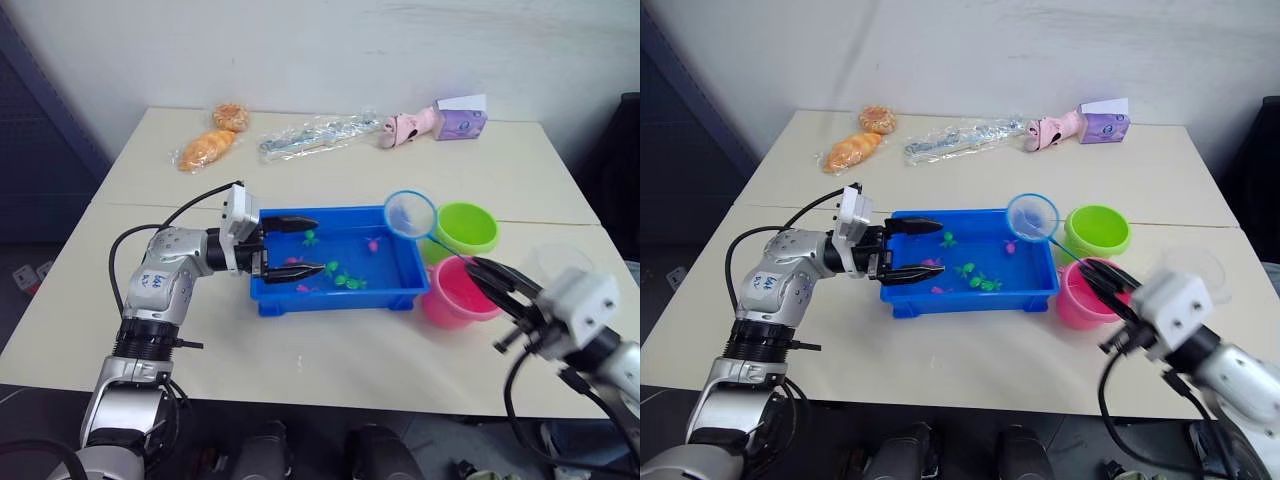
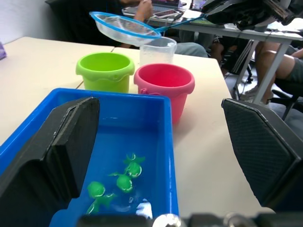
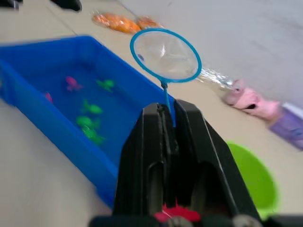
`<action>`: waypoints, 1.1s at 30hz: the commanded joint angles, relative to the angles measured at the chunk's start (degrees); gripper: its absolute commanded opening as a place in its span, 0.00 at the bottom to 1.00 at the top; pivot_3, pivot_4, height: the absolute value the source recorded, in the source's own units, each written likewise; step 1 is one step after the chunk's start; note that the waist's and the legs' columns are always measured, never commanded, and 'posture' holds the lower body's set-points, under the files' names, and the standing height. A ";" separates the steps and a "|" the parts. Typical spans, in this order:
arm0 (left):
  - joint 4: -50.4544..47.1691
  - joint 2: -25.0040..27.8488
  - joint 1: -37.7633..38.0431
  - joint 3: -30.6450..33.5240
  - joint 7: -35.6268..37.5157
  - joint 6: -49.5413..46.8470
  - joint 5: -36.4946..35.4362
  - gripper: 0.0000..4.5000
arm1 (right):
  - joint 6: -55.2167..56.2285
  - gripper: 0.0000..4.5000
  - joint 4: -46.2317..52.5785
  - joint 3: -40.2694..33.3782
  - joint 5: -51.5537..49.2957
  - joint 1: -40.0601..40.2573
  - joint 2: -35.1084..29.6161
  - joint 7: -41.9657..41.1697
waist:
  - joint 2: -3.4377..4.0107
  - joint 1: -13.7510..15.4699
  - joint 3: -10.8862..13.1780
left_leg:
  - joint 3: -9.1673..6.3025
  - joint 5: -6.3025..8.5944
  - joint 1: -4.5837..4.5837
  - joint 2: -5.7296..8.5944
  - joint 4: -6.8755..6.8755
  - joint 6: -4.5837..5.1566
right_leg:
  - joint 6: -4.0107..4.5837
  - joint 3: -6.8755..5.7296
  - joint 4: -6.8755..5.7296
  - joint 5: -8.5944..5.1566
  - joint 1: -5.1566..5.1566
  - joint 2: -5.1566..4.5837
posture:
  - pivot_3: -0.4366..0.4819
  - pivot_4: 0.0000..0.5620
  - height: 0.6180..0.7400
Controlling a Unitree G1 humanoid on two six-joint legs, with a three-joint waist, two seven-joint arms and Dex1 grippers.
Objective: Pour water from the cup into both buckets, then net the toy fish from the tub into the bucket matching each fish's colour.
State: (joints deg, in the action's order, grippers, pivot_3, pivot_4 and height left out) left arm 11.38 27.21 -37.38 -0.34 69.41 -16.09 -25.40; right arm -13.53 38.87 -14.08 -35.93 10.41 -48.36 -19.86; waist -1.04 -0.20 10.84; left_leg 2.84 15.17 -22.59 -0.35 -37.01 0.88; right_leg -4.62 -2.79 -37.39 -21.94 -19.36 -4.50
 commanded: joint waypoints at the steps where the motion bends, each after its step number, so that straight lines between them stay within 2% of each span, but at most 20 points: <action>1: -0.58 1.70 -0.32 1.84 -0.35 0.80 -0.20 0.99 | -15.26 0.00 0.97 1.72 -7.11 -7.23 -0.21 6.42 | -0.01 0.15 0.00 | -0.01 0.01 -0.06 -0.01 0.00 0.01 | 0.00 -0.02 -0.01 0.00 -0.04 0.00 | 0.48 0.27 1.00; 9: -0.66 3.13 0.13 2.71 -1.11 1.30 -0.22 0.99 | -31.29 0.00 -1.38 3.55 -12.17 -17.49 -2.02 4.65 | -0.01 0.18 0.00 | -0.14 0.04 -0.53 0.05 -0.13 0.09 | 0.01 -0.19 0.04 0.01 -0.33 -0.04 | 0.48 0.27 1.00; 13: -1.02 3.25 0.45 2.90 -1.67 1.47 -0.34 0.99 | -37.08 0.00 -1.04 5.22 -12.33 -19.83 -6.83 -0.59 | 0.00 0.13 0.00 | -0.14 0.05 -0.55 0.06 -0.13 0.12 | 0.00 -0.20 0.05 0.01 -0.34 -0.04 | 0.48 0.27 1.00; 20: -1.89 2.91 0.94 2.81 -2.32 1.72 -0.61 0.99 | -40.89 0.00 -3.90 7.97 -9.75 -23.26 -6.90 -3.52 | -0.01 -0.01 0.00 | -0.16 0.08 -0.55 0.05 -0.12 0.18 | 0.00 -0.21 0.04 0.01 -0.35 -0.04 | 0.48 0.27 1.00; 27: -2.34 3.24 1.34 2.99 -2.94 2.39 -0.48 0.99 | -42.58 0.00 -4.80 12.82 -1.72 -26.18 -10.54 -5.41 | -0.01 0.04 0.01 | -0.16 0.06 -0.57 0.06 -0.11 0.14 | 0.00 -0.21 0.05 0.01 -0.37 -0.05 | 0.48 0.27 1.00; 33: -2.71 3.36 1.67 3.05 -3.40 2.87 -0.48 0.99 | -43.57 0.00 -7.21 15.56 2.21 -29.99 -9.21 -6.13 | -0.01 -0.07 0.01 | -0.16 0.06 -0.57 0.05 -0.11 0.14 | 0.00 -0.21 0.07 0.01 -0.38 -0.05 | 0.48 0.27 1.00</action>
State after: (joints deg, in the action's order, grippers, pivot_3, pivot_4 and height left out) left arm 11.16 30.03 -35.72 1.48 66.22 -14.16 -25.40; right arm -56.78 32.07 1.29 -35.63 -18.02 -58.12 -25.80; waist -1.04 -0.27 10.84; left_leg 2.68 15.23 -23.16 -0.30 -37.13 1.02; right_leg -4.62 -3.00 -37.32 -21.94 -19.74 -4.54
